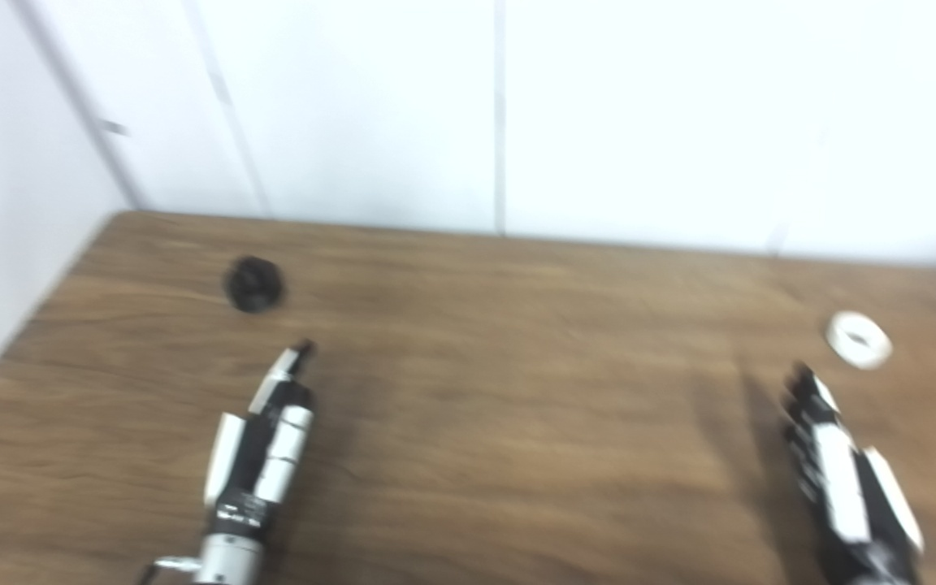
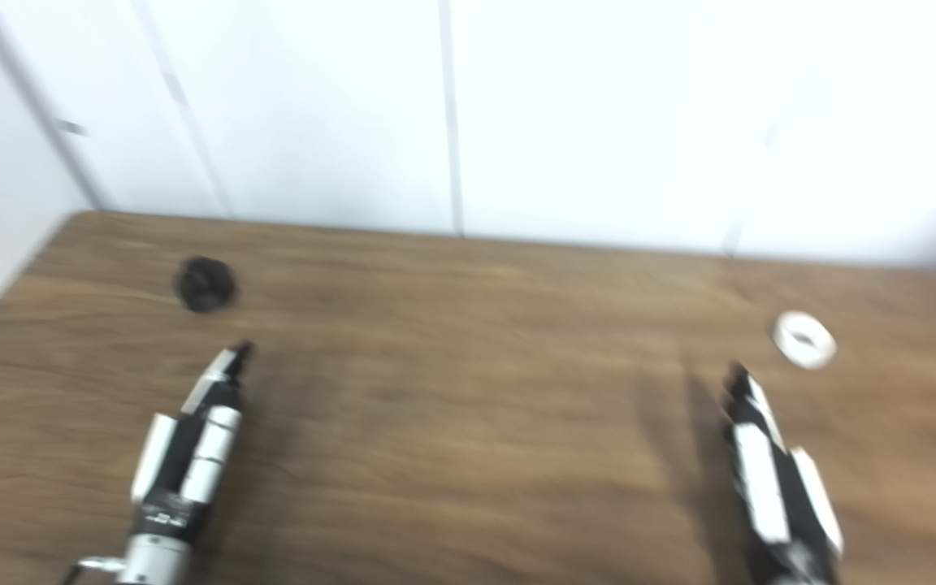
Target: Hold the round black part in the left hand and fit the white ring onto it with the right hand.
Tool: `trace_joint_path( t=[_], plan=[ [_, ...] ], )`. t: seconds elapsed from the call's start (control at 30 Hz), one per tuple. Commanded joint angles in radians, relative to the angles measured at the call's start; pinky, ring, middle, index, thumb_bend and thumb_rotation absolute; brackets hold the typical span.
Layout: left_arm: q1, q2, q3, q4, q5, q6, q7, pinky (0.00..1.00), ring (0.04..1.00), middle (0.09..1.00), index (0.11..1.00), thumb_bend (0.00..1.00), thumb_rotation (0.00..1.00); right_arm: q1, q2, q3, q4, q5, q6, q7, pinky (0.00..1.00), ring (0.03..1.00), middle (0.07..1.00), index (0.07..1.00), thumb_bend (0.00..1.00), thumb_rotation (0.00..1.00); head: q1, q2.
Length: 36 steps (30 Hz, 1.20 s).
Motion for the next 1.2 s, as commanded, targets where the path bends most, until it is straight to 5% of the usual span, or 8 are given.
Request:
trace_joint_path(
  t=[0.0,0.37,0.6,0.73,0.93,1.17],
  plan=[
    [0.005,-0.029,-0.017,0.017,0.015,-0.016,0.018,1.00,1.000,0.979,0.943,0.51,0.89,-0.014,-0.010,-0.006,-0.030,0.017,-0.023,0.006,1.00,1.000,1.000,1.000,0.50,1.00,0.024,-0.011],
    [0.017,-0.050,-0.030,0.002,0.067,0.015,0.047,1.00,1.000,0.983,0.955,0.59,0.87,-0.010,-0.015,-0.006,-0.037,0.029,-0.014,0.013,1.00,1.000,1.000,1.000,0.56,1.00,0.014,-0.025],
    [0.022,-0.059,-0.028,-0.002,0.178,0.022,0.112,0.99,0.983,0.967,0.949,0.60,0.70,-0.011,-0.011,-0.002,-0.043,0.030,0.003,0.012,1.00,1.000,1.000,1.000,0.53,1.00,-0.005,-0.030],
    [0.019,-0.054,-0.025,-0.001,0.240,0.038,0.147,1.00,0.995,0.977,0.945,0.74,0.55,-0.016,-0.008,0.002,-0.032,0.022,-0.002,0.009,1.00,1.000,1.000,1.000,0.50,1.00,-0.010,-0.037],
    [-0.032,0.007,-0.011,-0.067,0.319,0.152,0.127,1.00,1.000,1.000,0.955,0.89,0.42,-0.026,-0.008,0.003,-0.016,0.021,-0.013,0.011,1.00,1.000,1.000,1.000,0.46,1.00,-0.014,-0.041],
    [-0.149,0.124,0.044,-0.077,0.398,0.265,0.106,1.00,1.000,0.985,0.940,0.92,0.40,-0.026,0.002,0.006,-0.014,0.005,-0.021,-0.002,1.00,1.000,1.000,1.000,0.42,1.00,-0.012,-0.036]
  ],
)
